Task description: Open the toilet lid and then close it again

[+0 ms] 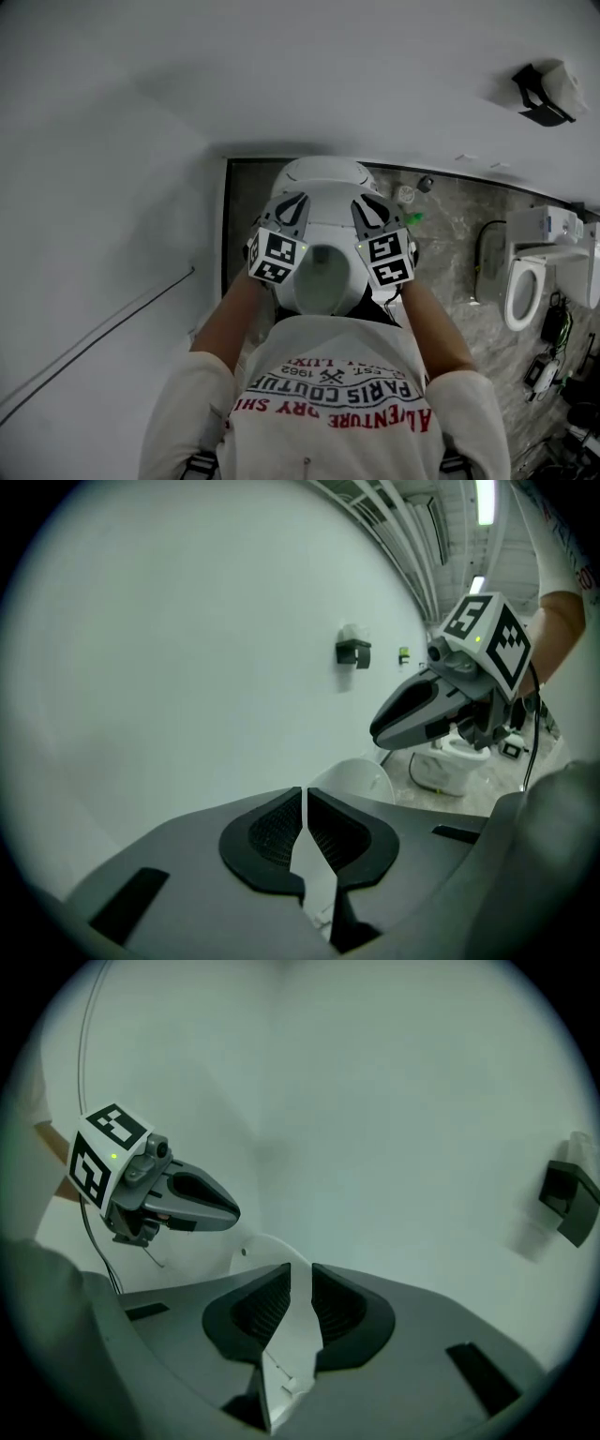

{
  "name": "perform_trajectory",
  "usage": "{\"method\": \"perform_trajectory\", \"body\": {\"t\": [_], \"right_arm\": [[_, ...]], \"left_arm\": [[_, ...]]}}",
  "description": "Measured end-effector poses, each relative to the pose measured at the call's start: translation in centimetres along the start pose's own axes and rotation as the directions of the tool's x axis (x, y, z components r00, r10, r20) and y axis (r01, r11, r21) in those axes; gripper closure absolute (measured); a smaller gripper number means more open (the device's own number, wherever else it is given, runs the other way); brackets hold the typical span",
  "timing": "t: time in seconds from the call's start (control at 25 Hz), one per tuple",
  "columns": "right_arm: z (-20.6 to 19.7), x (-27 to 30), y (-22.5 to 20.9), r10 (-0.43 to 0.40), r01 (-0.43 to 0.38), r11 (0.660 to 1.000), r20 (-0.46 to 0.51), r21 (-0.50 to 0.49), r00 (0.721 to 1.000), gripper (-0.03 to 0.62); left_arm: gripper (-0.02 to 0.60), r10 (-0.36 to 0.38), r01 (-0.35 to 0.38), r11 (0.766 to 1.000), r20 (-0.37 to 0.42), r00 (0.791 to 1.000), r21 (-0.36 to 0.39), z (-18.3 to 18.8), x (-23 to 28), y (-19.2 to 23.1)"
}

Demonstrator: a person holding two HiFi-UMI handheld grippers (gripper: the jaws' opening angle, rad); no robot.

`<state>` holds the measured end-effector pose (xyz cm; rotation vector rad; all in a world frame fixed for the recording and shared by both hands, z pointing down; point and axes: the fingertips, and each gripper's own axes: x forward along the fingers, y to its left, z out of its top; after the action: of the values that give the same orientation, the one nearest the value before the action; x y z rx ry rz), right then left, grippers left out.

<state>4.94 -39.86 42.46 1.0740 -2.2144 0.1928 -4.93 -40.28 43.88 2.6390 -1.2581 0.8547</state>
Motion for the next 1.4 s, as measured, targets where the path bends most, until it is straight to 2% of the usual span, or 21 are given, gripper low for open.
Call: {"method": "perform_trajectory", "body": {"t": [0.04, 0.16, 0.24, 0.4, 0.48, 0.72, 0.88, 1.0, 1.4], "right_arm": [[-0.2, 0.5, -0.4, 0.016, -0.017, 0.999, -0.014, -0.028, 1.000, 0.560], [-0.9, 1.9, -1.1, 0.075, -0.081, 0.991, -0.066, -0.109, 0.995, 0.560], [-1.1, 2.8, -1.4, 0.097, -0.109, 0.983, -0.085, -0.149, 0.992, 0.560], [-1.4, 4.3, -1.7, 0.125, -0.149, 0.965, -0.124, -0.215, 0.984, 0.560], [-1.8, 4.9, -1.9, 0.138, -0.175, 0.953, -0.158, -0.247, 0.978, 0.560], [-2.8, 6.3, -1.8, 0.152, -0.222, 0.929, -0.239, -0.296, 0.959, 0.560], [-3.2, 6.5, -1.7, 0.138, -0.220, 0.919, -0.255, -0.328, 0.957, 0.560], [-3.3, 6.1, -1.4, 0.122, -0.212, 0.912, -0.262, -0.351, 0.957, 0.560], [-4.2, 3.0, 2.0, 0.071, -0.175, 0.903, -0.267, -0.391, 0.961, 0.560]], "left_arm": [[0.571, -0.006, 0.007, 1.000, -0.023, 1.000, 0.023, -0.1, 0.8, 0.0], [0.502, -0.058, 0.066, 0.994, -0.094, 0.994, 0.084, -0.5, 3.0, -0.4], [0.489, -0.092, 0.109, 0.985, -0.132, 0.987, 0.132, -0.8, 4.3, -0.8], [0.465, -0.113, 0.159, 0.951, -0.181, 0.977, 0.265, -0.9, 6.2, -1.0], [0.462, -0.118, 0.174, 0.937, -0.195, 0.974, 0.304, -0.6, 6.9, -1.0], [0.462, -0.159, 0.241, 0.906, -0.246, 0.956, 0.348, -1.3, 8.4, -1.2], [0.463, -0.167, 0.244, 0.907, -0.237, 0.957, 0.344, -1.3, 8.8, -1.4], [0.475, -0.178, 0.260, 0.893, -0.240, 0.954, 0.368, -1.3, 8.3, -1.7], [0.518, -0.260, 0.339, 0.812, -0.226, 0.939, 0.476, -2.4, 4.2, -4.2]]}}
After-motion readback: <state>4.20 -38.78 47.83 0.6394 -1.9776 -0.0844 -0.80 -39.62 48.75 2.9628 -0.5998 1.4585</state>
